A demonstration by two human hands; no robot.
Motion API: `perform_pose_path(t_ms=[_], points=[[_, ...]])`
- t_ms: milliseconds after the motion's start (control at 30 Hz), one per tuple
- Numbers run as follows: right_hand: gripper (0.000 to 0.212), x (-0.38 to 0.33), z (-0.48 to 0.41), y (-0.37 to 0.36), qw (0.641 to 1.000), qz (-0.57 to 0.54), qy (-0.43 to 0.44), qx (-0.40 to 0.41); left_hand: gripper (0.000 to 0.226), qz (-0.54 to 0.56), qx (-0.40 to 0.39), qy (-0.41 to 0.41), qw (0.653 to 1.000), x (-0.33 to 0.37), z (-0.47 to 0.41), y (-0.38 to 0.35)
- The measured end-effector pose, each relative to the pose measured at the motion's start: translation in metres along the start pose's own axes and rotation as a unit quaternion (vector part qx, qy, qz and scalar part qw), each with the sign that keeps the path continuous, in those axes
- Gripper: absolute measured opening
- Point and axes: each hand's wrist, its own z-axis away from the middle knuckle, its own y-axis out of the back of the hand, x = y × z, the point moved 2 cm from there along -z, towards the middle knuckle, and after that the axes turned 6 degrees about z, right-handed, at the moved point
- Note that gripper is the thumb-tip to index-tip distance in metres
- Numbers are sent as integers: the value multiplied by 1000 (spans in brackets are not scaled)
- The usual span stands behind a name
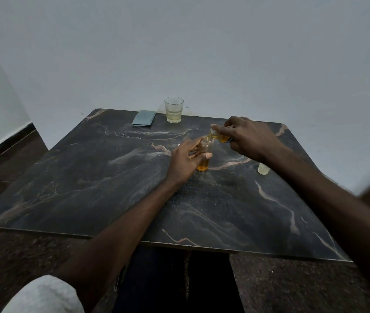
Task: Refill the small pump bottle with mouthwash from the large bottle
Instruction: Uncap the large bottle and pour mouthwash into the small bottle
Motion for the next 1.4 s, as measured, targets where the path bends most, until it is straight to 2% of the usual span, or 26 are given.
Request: perform_pose_path(t_ms=[1400], points=[[70, 0, 0, 2, 1000, 19, 4, -10, 62, 25, -3, 0, 1000, -1, 0, 0]])
